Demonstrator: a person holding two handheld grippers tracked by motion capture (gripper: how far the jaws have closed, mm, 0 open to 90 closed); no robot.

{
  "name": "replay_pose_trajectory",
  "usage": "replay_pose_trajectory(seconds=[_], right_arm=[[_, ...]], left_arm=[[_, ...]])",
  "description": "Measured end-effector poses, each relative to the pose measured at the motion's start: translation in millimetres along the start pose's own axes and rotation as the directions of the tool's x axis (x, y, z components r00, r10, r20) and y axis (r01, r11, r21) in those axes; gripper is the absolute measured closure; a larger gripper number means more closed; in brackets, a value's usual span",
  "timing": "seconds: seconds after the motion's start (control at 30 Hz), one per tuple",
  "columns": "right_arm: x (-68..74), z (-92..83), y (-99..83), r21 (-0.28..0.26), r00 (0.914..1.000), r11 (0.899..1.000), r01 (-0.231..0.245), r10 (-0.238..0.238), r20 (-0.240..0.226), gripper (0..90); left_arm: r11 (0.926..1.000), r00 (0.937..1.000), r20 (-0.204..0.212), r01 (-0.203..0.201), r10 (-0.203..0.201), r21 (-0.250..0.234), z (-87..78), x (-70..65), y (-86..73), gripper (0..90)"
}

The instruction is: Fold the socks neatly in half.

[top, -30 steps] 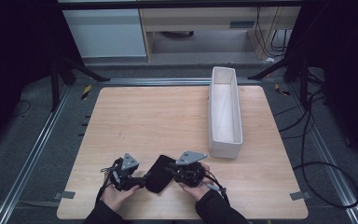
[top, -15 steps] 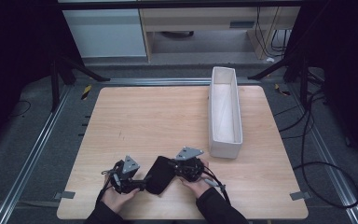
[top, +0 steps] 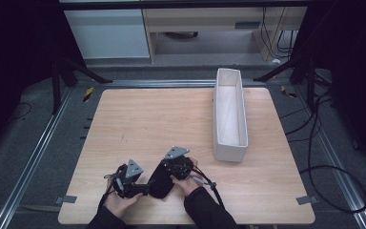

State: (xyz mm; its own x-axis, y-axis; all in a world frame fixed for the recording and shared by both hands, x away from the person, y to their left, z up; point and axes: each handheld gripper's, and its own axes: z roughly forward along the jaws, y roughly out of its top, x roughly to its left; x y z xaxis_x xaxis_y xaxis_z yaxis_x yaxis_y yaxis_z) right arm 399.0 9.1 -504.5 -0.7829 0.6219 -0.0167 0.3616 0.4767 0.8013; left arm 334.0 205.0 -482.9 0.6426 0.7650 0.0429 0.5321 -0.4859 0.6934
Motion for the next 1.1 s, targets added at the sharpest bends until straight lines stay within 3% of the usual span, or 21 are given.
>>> replay_pose_trajectory(seconds=[0.13, 0.27, 0.47, 0.6, 0.8, 1.0, 1.1], right_arm=[[-2.1, -19.6, -0.5, -0.051, 0.9996, 0.999, -0.015, 0.013, -0.023, 83.8], [-8.7, -38.1, -6.4, -0.054, 0.9997, 0.998, -0.01, 0.009, -0.022, 80.7], [-33.7, -61.7, -8.4, -0.085, 0.9963, 0.993, -0.078, 0.081, 0.03, 63.1], [-39.5, -60.8, -15.3, -0.058, 0.9949, 0.994, -0.094, 0.096, 0.031, 56.6], [-37.5, -48.4, -23.4, -0.029, 0.9927, 0.992, -0.121, 0.12, -0.011, 53.4], [-35.7, -37.8, -31.3, 0.022, 0.9899, 0.99, -0.139, 0.14, -0.026, 54.3], [-33.7, -35.1, -32.7, 0.032, 0.9876, 0.988, -0.15, 0.151, -0.042, 59.8]], left_arm=[[1.0, 1.0, 0.003, -0.005, 0.005, -0.003, 0.0, -1.5, 0.3, 34.6], [0.9997, 1.0, 0.002, -0.002, 0.002, -0.025, -3.8, -0.7, 1.7, 34.4], [0.9986, 0.9997, 0.024, 0.01, -0.008, -0.052, -17.6, 0.1, 2.7, 34.1], [0.9992, 0.9994, 0.032, 0.011, -0.01, -0.039, -24.1, -2.2, -3.9, 34.3], [1.0, 0.9989, 0.046, 0.002, -0.002, -0.007, -28.1, -3.8, -15.0, 33.9], [0.9989, 0.9981, 0.056, -0.028, 0.026, 0.037, -18.2, -8.2, -19.3, 34.4], [0.9982, 0.9977, 0.06, -0.034, 0.031, 0.049, -13.6, -8.9, -20.0, 34.9]])
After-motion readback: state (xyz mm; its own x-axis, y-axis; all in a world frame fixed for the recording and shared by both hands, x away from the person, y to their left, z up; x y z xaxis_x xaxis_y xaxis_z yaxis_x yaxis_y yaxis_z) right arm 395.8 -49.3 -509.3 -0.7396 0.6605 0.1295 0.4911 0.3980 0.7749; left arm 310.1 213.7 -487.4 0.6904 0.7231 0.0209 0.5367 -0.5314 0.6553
